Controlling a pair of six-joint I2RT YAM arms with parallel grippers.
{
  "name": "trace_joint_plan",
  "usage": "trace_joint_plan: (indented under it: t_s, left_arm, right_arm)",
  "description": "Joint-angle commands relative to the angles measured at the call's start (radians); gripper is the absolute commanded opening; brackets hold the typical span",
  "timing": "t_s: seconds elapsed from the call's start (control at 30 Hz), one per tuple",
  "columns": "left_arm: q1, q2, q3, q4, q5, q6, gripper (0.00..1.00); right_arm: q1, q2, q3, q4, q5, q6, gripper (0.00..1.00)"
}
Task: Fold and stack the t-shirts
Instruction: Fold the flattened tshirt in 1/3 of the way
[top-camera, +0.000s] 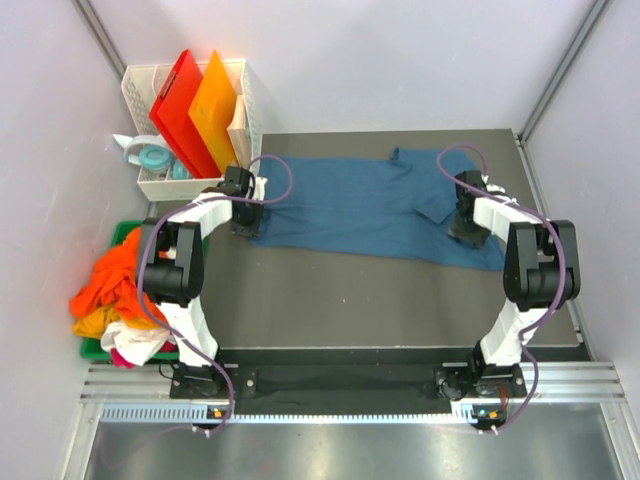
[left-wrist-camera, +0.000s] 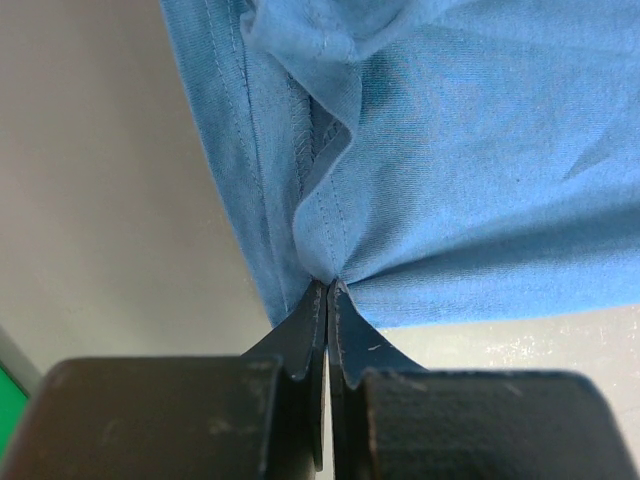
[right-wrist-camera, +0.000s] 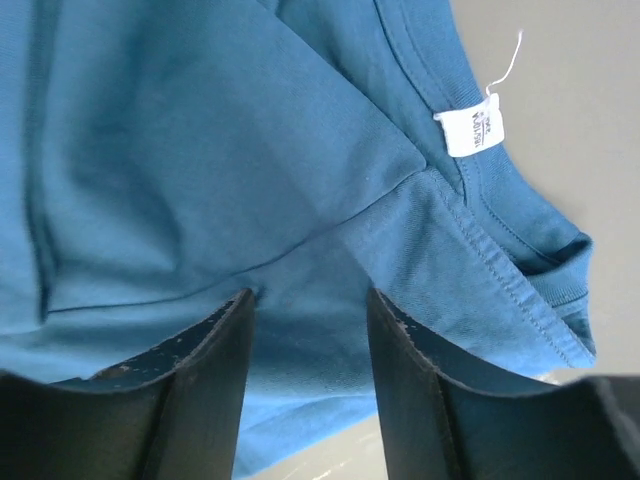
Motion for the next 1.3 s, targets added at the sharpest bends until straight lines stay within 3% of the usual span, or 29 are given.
trace_joint_plan:
  t_s: [0.0, 0.1, 0.27, 0.9, 1.27]
  left_arm:
    - [0.001, -0.043, -0.003, -0.11, -0.01, 0.021, 0.0]
    - [0.001, -0.049, 0.005, -0.139, 0.008, 0.032, 0.0]
    - [0.001, -0.078, -0.003, -0.181, 0.025, 0.052, 0.0]
    - [0.001, -0.164, -0.032, -0.403, 0.096, 0.24, 0.0]
    - [0.001, -0.294, -0.035, -0.613, 0.139, 0.395, 0.0]
  right_arm:
    - [-0.024, 0.041, 0.035, -0.048, 0.002, 0.023, 0.4]
    - [-0.028, 0.036, 0.005, -0.048, -0.009, 0.022, 0.16]
    - [-0.032, 0.042, -0.022, -0.068, -0.024, 0.028, 0.0]
    - [-0.078, -0.263, -0.341, -0.114, -0.104, 0.023, 0.06]
    - [-0.077, -0.436, -0.378, -0.227, -0.193, 0.064, 0.1]
